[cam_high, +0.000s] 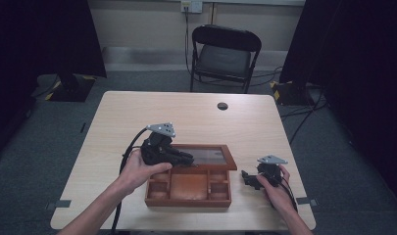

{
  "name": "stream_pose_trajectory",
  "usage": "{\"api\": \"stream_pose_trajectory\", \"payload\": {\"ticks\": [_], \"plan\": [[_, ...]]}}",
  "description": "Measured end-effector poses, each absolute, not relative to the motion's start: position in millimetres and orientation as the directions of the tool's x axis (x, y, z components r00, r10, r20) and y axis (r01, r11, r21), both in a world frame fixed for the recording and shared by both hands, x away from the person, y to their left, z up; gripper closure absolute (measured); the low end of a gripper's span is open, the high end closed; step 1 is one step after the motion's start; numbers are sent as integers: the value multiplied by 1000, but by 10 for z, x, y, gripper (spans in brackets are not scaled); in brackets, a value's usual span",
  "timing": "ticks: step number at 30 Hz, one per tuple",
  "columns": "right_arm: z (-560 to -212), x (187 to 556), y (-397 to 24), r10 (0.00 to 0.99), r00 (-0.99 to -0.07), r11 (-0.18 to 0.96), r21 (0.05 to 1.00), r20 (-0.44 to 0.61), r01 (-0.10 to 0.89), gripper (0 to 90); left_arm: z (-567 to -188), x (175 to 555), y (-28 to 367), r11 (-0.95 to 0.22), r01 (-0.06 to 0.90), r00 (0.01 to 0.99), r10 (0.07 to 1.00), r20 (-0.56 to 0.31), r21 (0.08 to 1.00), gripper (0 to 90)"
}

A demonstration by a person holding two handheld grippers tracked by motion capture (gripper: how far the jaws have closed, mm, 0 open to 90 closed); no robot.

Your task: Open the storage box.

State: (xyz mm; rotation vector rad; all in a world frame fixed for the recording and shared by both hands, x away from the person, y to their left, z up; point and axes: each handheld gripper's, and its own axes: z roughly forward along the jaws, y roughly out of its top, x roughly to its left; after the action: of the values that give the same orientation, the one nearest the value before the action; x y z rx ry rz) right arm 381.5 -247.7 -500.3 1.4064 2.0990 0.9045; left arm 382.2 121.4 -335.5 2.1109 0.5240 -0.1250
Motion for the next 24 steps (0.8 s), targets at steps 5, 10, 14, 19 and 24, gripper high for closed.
{"api": "stream_pose_trajectory", "payload": {"ticks": [5,10,14,19,24], "plan": [[-5002,3814,-2478,927,-376,264,731,-11,630,109,-3333,3837,1217,-477,409,905,323,-278,778,810],[-5003,3814,-2479,926,-377,265,731,-12,629,109,-3327,3849,1208,-476,408,905,323,-276,780,811],[-5003,3815,-2478,927,-376,264,731,-12,629,109,-3316,3863,1211,-480,410,905,321,-279,776,811],[-5003,3815,-2478,926,-376,264,731,-12,629,109,-3277,3885,1209,-480,408,905,327,-274,777,812],[-5003,3815,-2479,926,-377,265,731,-12,628,108,-3258,3895,1207,-471,411,902,333,-273,781,812]]}}
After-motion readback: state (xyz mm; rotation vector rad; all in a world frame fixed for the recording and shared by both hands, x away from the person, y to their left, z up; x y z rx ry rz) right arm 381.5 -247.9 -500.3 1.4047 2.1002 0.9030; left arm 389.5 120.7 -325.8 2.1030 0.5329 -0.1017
